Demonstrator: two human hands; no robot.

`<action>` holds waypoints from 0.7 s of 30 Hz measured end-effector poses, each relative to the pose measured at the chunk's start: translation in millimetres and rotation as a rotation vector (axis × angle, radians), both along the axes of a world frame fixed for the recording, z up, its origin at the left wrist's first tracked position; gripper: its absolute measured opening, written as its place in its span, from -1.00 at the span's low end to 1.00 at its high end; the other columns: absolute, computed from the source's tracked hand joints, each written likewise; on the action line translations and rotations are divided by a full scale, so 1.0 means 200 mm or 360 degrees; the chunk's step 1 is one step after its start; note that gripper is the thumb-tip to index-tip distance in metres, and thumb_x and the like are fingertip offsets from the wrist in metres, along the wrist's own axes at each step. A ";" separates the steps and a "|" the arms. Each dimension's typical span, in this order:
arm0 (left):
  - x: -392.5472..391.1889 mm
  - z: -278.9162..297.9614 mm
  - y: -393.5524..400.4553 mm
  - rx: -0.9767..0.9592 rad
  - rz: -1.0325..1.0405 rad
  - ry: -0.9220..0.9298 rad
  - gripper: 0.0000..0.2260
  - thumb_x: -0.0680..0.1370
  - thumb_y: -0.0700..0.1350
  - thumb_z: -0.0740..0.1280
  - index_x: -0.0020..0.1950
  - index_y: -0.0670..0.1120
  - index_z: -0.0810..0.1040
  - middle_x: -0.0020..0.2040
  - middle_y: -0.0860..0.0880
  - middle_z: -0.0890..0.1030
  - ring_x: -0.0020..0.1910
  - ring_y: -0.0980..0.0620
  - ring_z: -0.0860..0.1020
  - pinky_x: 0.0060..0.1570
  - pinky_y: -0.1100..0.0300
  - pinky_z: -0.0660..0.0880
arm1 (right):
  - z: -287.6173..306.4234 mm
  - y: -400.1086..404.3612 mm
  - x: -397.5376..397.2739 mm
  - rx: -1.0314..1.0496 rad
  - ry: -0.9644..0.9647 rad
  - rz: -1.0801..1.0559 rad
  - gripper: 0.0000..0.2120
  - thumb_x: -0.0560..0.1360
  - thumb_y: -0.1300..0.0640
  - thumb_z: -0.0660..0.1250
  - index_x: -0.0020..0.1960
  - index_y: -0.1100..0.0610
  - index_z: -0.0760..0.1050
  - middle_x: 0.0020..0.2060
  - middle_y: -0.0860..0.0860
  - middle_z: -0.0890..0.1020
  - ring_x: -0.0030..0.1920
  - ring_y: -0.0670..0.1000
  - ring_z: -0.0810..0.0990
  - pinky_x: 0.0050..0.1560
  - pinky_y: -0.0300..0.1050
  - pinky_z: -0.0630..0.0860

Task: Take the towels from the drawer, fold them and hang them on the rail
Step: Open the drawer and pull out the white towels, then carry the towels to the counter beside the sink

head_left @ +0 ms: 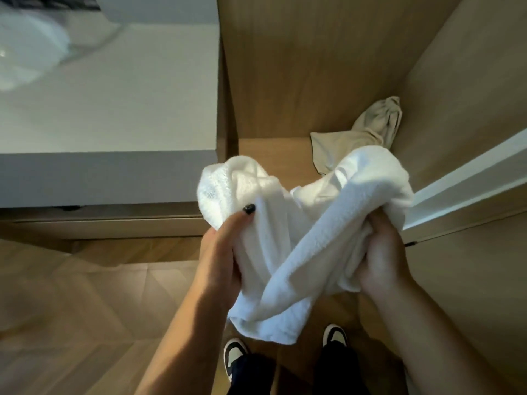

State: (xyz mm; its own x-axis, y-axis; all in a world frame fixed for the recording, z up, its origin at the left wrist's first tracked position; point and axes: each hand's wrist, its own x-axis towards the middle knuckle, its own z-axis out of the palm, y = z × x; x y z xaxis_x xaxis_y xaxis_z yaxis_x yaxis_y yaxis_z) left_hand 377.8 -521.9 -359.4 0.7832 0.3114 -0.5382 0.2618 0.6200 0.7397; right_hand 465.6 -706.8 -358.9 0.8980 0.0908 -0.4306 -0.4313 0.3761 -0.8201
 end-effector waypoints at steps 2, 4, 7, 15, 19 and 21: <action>-0.05 0.13 0.08 -0.0013 -0.0002 -0.0023 -0.59 0.31 0.02 0.47 0.10 -0.13 0.68 0.09 -0.24 0.67 0.11 -0.24 0.64 0.16 -0.23 0.55 | 0.10 0.07 -0.05 -0.0001 0.0049 -0.0061 -0.72 0.59 0.01 0.22 0.22 0.10 0.54 -0.05 0.07 0.70 -0.03 0.05 0.69 0.00 -0.02 0.62; -0.10 0.22 0.16 -0.0104 0.0036 -0.0101 -0.73 0.30 -0.01 0.49 -0.03 -0.03 0.74 0.06 -0.18 0.70 0.07 -0.17 0.67 0.03 -0.11 0.61 | 0.19 0.14 -0.08 -0.0060 0.0109 -0.0172 -0.80 0.57 0.00 0.28 0.12 0.04 0.57 0.04 0.08 0.68 -0.04 0.07 0.68 0.08 0.06 0.58; -0.14 0.34 0.27 -0.0268 0.0108 -0.0314 -0.80 0.36 -0.10 0.45 -0.04 -0.02 0.75 0.08 -0.15 0.70 0.11 -0.15 0.66 0.05 -0.08 0.61 | 0.31 0.21 -0.09 -0.0023 0.0186 -0.0156 -0.81 0.55 -0.09 0.31 0.05 -0.01 0.56 0.10 0.08 0.67 -0.04 0.08 0.65 -0.02 0.05 0.55; 0.00 0.58 0.56 -0.0306 0.0462 -0.0457 -0.72 0.50 0.04 0.42 0.18 -0.01 0.65 0.09 -0.12 0.70 0.04 -0.14 0.68 -0.14 -0.04 0.63 | 0.55 0.25 0.08 0.0014 -0.0120 -0.0068 -0.64 0.55 -0.20 0.26 0.26 -0.07 0.55 0.09 0.05 0.69 0.10 0.11 0.67 0.16 0.19 0.53; 0.15 0.71 0.69 -0.0186 0.0511 -0.0497 -0.53 0.51 0.15 0.41 0.36 -0.02 0.52 0.20 -0.11 0.66 0.15 -0.15 0.64 0.07 -0.13 0.60 | 0.63 0.28 0.25 -0.0181 -0.0163 -0.0099 -0.57 0.47 -0.24 0.38 0.25 -0.06 0.54 0.01 -0.01 0.72 0.00 0.04 0.70 0.05 0.13 0.59; 0.25 0.79 0.75 -0.0193 0.0607 -0.0534 -0.55 0.53 0.11 0.42 0.36 -0.05 0.52 0.20 -0.12 0.66 0.17 -0.15 0.63 0.18 -0.16 0.54 | 0.67 0.32 0.35 -0.0223 -0.0231 -0.0050 -0.56 0.43 -0.21 0.44 0.22 -0.02 0.57 -0.01 0.00 0.72 -0.02 0.02 0.71 0.01 0.10 0.60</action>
State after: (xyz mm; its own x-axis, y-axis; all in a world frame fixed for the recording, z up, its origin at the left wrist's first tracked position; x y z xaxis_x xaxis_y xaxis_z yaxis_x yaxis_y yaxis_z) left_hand 427.4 -372.0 -200.6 0.7619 0.5591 -0.3270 -0.2385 0.7115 0.6609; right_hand 536.4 -643.5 -224.3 0.9529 0.0104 -0.3030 -0.2947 0.2655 -0.9179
